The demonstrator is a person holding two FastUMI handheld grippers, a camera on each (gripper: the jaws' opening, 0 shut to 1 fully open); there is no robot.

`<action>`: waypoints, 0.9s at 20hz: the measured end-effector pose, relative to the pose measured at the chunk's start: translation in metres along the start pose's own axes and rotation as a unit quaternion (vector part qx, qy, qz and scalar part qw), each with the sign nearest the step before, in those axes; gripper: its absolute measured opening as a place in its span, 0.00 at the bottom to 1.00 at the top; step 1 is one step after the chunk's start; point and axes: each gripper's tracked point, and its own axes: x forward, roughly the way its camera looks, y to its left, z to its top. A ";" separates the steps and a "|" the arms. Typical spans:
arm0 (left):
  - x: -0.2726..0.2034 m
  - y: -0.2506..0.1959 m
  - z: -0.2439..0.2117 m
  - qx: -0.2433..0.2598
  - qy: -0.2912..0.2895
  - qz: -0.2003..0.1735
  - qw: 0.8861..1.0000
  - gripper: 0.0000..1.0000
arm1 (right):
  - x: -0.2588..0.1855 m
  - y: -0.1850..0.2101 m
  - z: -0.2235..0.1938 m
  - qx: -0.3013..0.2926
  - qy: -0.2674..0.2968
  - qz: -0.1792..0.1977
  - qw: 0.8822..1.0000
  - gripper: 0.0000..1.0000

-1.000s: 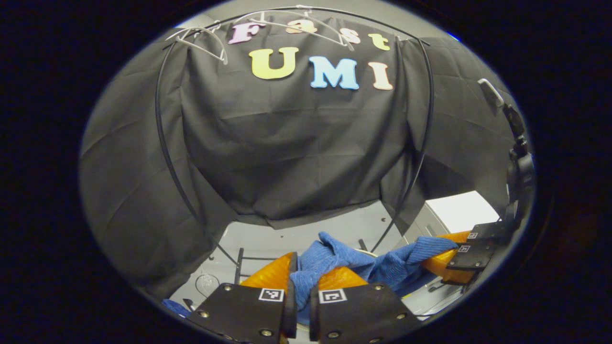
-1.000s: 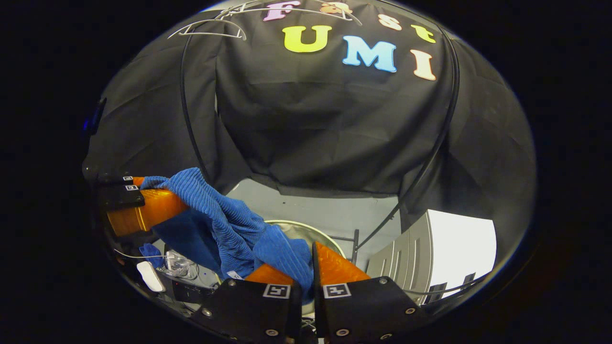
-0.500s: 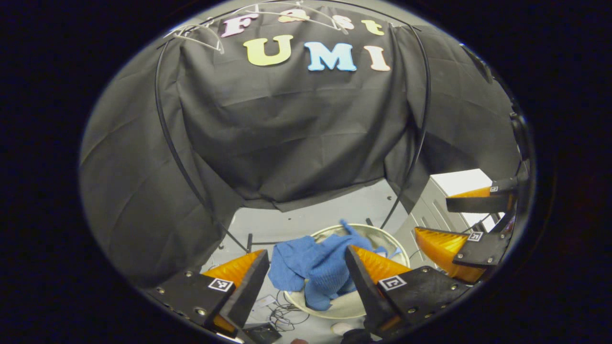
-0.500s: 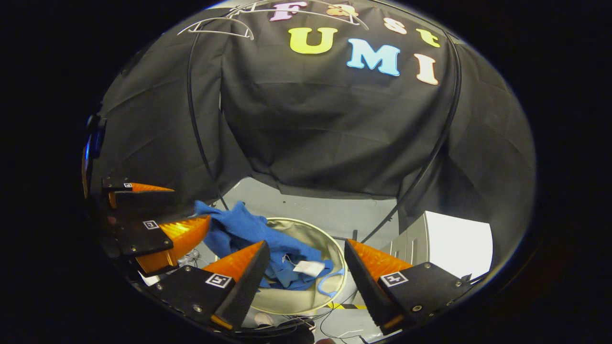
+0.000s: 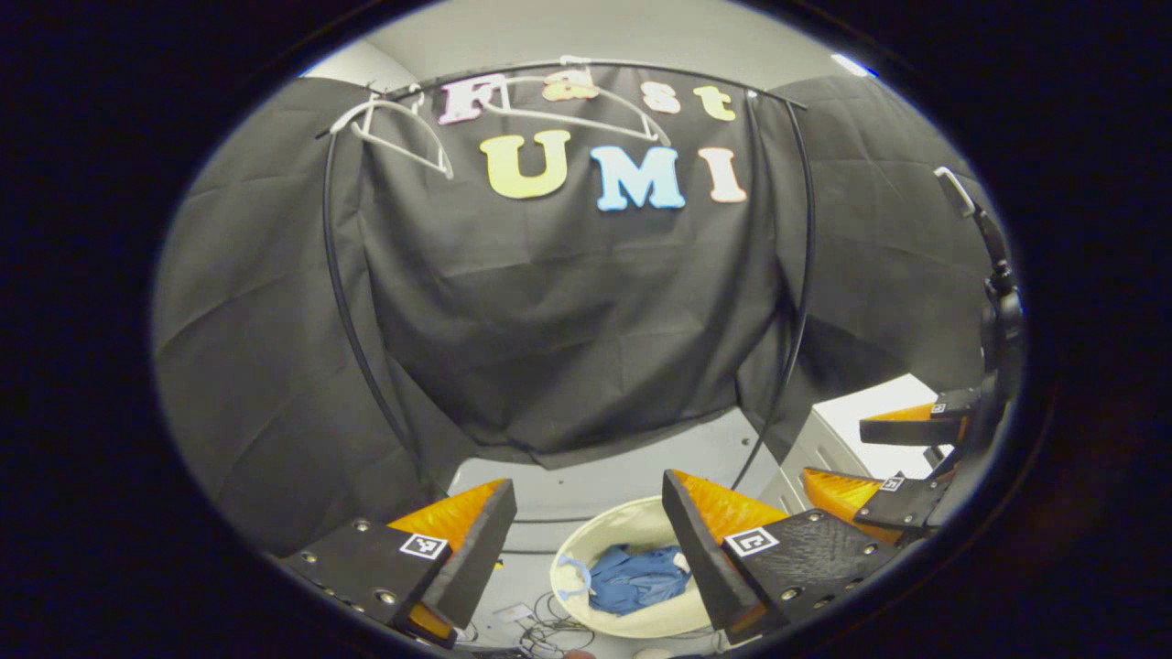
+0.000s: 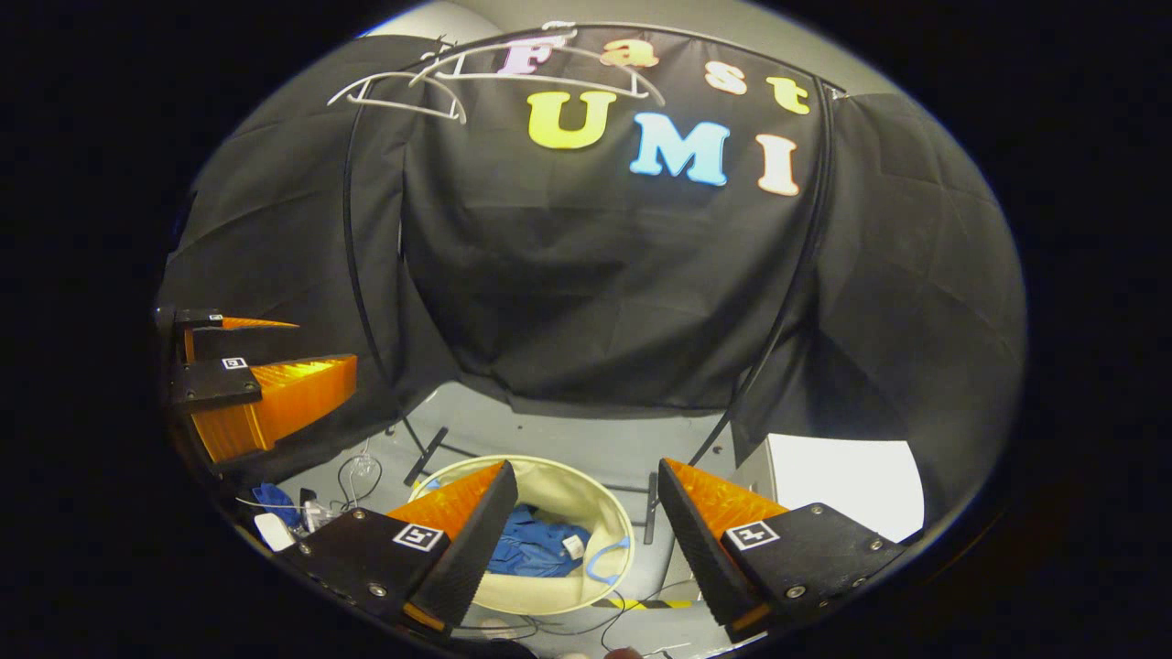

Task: Grasp the clothes on the hanger with both hands and then place them into the laundry hamper below.

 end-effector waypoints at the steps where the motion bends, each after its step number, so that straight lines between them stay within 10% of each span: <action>1: -0.010 0.002 0.015 -0.005 -0.018 0.005 1.000 0.94 | -0.009 -0.007 0.014 0.004 -0.020 -0.006 1.000 0.96; 18: -0.227 -0.027 0.182 -0.023 -0.221 0.070 0.973 0.93 | -0.221 -0.103 0.129 0.035 -0.233 -0.042 0.971 0.96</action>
